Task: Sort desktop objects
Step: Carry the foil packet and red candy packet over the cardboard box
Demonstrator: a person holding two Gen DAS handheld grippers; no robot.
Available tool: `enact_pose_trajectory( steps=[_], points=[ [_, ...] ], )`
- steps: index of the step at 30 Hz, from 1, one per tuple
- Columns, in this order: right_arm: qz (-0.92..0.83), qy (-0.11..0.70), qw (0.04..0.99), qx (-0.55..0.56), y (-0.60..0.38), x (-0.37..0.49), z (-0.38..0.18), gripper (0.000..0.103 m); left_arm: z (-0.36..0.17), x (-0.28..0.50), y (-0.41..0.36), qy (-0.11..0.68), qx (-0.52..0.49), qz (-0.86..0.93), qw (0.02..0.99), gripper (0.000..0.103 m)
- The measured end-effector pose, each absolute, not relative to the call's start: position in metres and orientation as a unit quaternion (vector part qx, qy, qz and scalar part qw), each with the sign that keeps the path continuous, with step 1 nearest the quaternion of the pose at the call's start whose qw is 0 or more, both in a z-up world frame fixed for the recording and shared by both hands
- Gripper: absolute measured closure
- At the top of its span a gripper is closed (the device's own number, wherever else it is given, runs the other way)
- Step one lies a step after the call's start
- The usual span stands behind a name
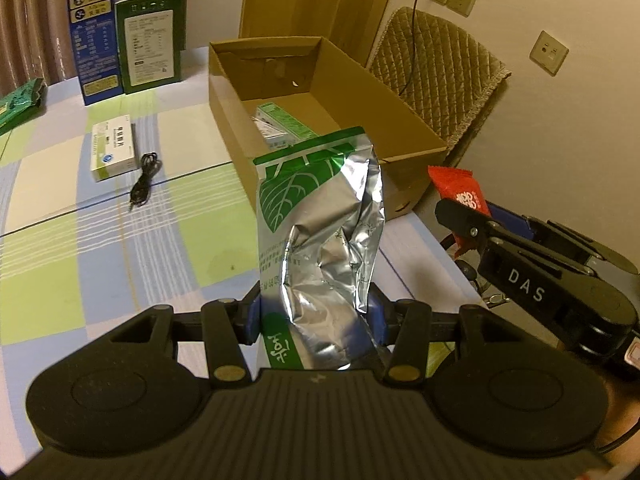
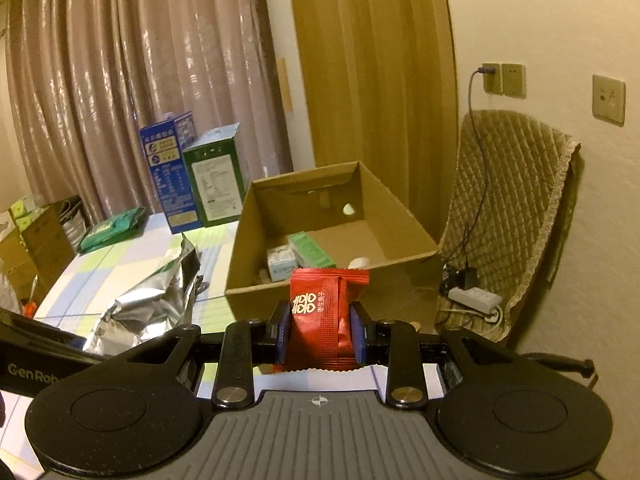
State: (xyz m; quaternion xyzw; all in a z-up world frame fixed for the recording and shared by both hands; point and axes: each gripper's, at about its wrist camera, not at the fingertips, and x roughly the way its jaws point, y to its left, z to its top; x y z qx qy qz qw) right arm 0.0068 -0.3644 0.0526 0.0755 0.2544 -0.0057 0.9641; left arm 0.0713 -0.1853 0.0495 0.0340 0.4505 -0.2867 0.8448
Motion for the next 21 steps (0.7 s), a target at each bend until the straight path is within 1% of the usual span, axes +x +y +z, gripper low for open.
enact_pose_trajectory(
  steps=[21],
  points=[
    [-0.021,0.246,0.966,0.075,-0.4,0.027,0.061,0.075,0.062,0.095,-0.215,0.441,0.03,-0.3,0.845,0.058]
  ],
)
